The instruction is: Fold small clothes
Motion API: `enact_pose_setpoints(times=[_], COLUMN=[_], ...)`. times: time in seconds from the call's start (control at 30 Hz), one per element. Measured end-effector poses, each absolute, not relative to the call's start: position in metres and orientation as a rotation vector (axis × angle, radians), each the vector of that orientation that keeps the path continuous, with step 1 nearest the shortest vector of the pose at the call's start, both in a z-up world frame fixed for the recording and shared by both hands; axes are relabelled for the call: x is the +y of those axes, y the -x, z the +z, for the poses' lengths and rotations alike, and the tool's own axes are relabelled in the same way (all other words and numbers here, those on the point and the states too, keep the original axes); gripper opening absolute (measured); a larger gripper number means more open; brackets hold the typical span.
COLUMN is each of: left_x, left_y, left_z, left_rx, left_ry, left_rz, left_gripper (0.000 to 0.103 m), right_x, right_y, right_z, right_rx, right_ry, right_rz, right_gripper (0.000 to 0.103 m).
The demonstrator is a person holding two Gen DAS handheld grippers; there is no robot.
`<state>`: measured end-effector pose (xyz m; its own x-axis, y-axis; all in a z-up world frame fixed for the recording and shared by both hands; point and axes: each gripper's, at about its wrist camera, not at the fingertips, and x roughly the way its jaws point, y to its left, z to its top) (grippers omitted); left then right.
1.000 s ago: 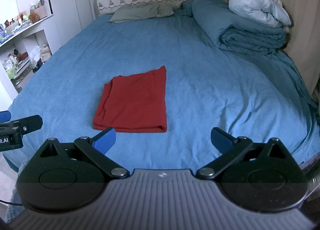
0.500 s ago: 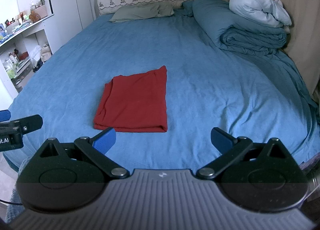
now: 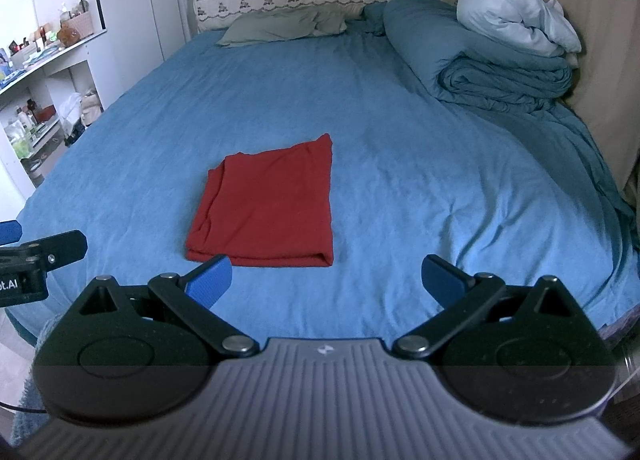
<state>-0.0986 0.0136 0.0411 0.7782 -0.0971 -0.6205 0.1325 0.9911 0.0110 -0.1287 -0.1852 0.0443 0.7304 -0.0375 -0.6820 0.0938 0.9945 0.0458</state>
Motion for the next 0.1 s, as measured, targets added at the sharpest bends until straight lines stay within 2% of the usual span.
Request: enact_pose_setpoints(times=[0.1], left_x=[0.0122], left_y=[0.1002], left_z=[0.0421], left_rx=[0.653], left_ry=[-0.062], left_rz=[-0.103], left_gripper=[0.103], right_x=[-0.1853], right_y=[0.1289], right_z=[0.0441], right_rx=[0.749], right_ry=[-0.081], right_rz=[-0.071], right_gripper=[0.103])
